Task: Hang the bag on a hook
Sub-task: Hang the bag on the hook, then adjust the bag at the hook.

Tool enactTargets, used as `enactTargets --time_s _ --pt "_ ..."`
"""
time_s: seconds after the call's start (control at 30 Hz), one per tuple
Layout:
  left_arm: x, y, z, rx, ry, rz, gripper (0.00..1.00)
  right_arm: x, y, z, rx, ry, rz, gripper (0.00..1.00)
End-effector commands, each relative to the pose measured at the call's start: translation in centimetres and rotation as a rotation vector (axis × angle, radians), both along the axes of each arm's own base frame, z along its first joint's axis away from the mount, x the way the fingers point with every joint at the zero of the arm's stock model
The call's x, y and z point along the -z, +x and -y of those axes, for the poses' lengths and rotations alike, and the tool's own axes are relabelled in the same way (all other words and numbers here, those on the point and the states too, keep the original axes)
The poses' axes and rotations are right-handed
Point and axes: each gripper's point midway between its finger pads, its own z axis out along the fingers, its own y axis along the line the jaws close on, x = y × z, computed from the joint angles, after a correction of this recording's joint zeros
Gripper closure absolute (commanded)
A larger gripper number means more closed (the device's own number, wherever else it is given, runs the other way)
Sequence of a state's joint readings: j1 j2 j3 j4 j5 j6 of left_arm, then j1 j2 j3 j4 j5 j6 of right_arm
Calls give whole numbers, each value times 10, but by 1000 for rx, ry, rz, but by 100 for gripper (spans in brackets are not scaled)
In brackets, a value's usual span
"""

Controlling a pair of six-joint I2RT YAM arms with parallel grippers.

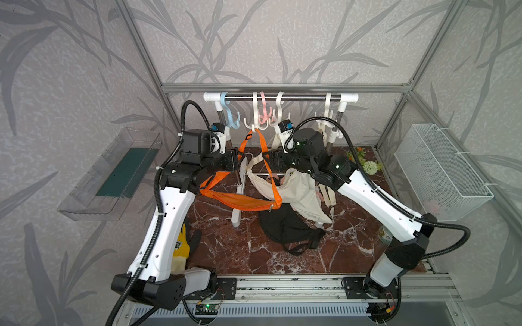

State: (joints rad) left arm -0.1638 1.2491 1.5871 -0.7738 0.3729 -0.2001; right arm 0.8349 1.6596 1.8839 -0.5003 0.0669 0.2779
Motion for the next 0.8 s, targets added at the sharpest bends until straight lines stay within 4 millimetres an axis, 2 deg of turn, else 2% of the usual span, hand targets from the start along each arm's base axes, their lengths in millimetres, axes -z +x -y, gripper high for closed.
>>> enactTargets --time_s 0.0,0.23,0.4,0.57,0.6,0.77 --pt "-31 3 -12 -52 17 159 50 -23 -6 17 21 8 84 27" --pt "-30 -2 -19 -76 46 198 48 -1 -10 58 119 -71 86 27" --pt "-37 -6 -20 -81 24 270 45 13 1 65 169 -119 97 27" --pt "-45 -11 -25 -105 30 320 42 24 28 66 218 -139 98 31" --pt "-46 -12 -27 -113 32 328 42 26 33 67 229 -144 96 34" --pt "-49 -18 -32 -136 44 363 40 31 56 70 274 -164 116 75"
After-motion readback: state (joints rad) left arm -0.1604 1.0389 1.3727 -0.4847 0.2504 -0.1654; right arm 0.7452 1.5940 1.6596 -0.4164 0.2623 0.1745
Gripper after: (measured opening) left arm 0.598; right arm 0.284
